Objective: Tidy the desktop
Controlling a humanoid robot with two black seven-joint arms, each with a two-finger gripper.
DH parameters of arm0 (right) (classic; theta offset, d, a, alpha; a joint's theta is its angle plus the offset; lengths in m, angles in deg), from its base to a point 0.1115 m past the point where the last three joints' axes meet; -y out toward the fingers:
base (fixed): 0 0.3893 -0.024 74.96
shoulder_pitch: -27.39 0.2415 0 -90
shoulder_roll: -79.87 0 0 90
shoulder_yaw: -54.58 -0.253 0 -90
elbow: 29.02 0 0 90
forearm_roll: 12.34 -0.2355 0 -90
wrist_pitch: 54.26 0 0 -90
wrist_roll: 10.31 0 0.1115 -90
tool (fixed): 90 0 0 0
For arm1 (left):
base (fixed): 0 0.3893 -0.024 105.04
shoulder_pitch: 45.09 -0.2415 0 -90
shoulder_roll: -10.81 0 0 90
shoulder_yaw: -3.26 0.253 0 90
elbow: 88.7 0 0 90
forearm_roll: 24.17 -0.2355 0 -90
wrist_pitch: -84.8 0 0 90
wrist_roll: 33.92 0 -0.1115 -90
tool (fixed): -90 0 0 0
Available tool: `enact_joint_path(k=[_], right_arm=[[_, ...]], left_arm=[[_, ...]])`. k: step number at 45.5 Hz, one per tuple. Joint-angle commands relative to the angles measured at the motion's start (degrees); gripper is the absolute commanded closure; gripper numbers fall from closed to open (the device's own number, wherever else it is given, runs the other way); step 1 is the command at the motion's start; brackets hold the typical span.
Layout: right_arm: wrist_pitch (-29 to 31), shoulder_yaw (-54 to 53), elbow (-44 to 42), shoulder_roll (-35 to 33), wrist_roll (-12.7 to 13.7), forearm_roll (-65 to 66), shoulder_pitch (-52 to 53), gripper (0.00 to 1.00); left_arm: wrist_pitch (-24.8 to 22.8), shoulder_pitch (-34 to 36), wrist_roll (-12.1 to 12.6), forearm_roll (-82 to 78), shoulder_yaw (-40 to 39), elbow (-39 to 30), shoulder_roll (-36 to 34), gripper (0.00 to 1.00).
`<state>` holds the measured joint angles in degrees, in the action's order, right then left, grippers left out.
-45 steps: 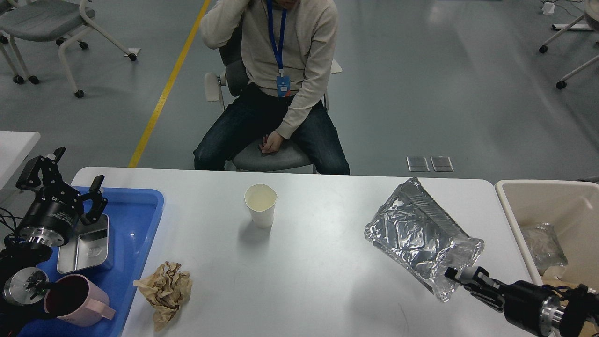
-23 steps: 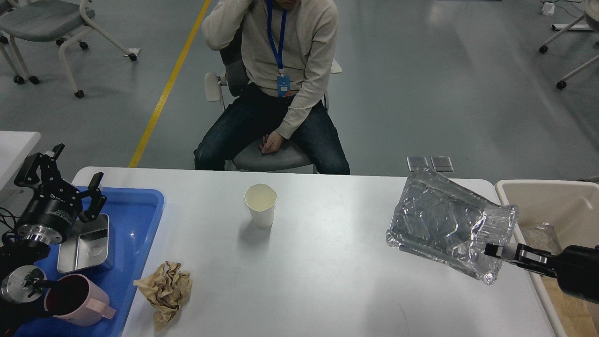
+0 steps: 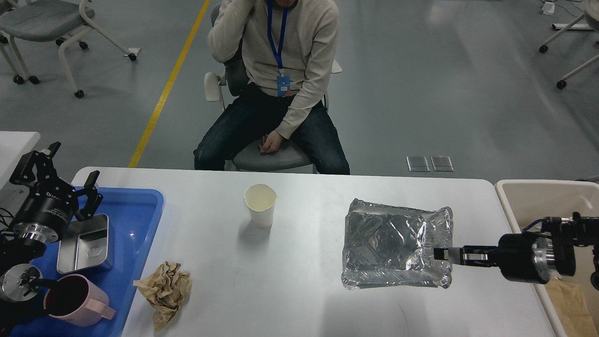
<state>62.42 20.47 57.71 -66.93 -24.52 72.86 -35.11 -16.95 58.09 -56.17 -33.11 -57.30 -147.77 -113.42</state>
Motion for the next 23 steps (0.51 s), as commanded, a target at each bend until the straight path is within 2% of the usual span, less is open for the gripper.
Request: enact_joint_path(k=[1, 7, 13, 23], right_arm=[[0.39, 8.51, -2.96, 3.71, 0.06, 0.84, 8.69, 1.0], [0.3, 17.57, -6.3, 8.19, 0.06, 0.14, 17.22, 1.0], [0.48, 23.38, -9.91, 12.15, 0.06, -1.0, 21.36, 1.0], [3.64, 26.29, -15.97, 17.6, -0.2, -5.13, 24.61, 1.0]], left_arm=[[0.06, 0.0, -0.07, 0.07, 0.0, 0.01, -0.21, 0.04], [0.06, 0.0, -0.16, -0.11, 0.0, 0.01, -1.0, 0.04], [-0.03, 0.0, -0.16, -0.11, 0.0, 0.01, -2.41, 0.04], [-0.38, 0.08, -0.16, -0.11, 0.0, 0.01, -4.43, 0.04]])
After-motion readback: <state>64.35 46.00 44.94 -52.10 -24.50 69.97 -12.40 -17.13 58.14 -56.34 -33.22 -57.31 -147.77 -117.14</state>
